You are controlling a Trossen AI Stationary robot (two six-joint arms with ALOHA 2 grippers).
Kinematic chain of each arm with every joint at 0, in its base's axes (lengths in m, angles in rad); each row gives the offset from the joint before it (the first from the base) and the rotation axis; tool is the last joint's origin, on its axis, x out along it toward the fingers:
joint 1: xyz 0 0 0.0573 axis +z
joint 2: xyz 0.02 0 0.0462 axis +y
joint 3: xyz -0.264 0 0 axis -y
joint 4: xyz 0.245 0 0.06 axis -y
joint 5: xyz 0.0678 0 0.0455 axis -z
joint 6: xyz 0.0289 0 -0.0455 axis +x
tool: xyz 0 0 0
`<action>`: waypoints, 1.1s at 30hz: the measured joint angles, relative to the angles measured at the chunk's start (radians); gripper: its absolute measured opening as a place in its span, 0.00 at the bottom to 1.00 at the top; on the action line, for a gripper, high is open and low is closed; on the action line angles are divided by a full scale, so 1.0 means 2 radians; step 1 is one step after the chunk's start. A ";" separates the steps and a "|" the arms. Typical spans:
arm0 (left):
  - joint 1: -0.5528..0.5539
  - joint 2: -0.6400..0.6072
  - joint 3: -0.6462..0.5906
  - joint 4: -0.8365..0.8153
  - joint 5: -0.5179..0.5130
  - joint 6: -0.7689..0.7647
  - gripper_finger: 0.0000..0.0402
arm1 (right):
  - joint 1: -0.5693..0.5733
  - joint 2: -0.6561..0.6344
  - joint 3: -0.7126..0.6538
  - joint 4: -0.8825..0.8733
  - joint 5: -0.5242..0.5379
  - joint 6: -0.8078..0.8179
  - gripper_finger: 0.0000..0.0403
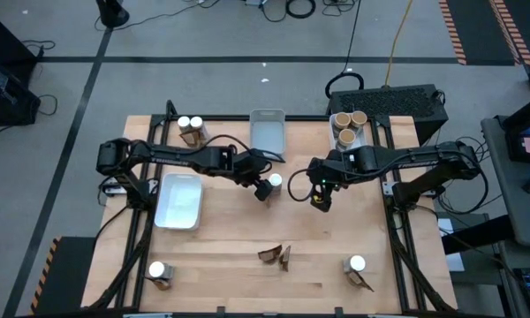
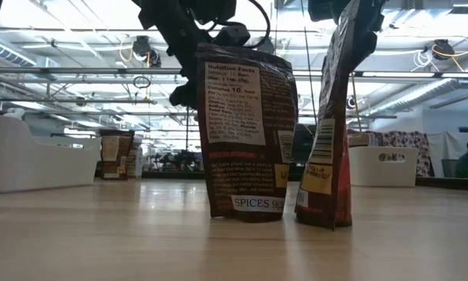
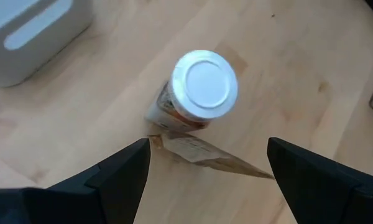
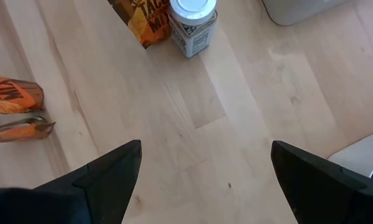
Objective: Sort spices by type
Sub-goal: Put the orange spice pack into the gray bin
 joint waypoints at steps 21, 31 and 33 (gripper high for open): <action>-0.003 0.024 0.000 -0.003 0.021 -0.024 0.81 | -0.001 0.000 0.000 -0.001 0.000 -0.008 0.85; 0.003 0.024 0.000 -0.018 0.023 -0.015 0.70 | -0.001 0.000 0.000 -0.001 0.003 -0.007 0.85; 0.005 0.024 0.000 -0.020 0.027 -0.012 0.67 | -0.001 0.000 0.000 -0.001 0.003 -0.007 0.85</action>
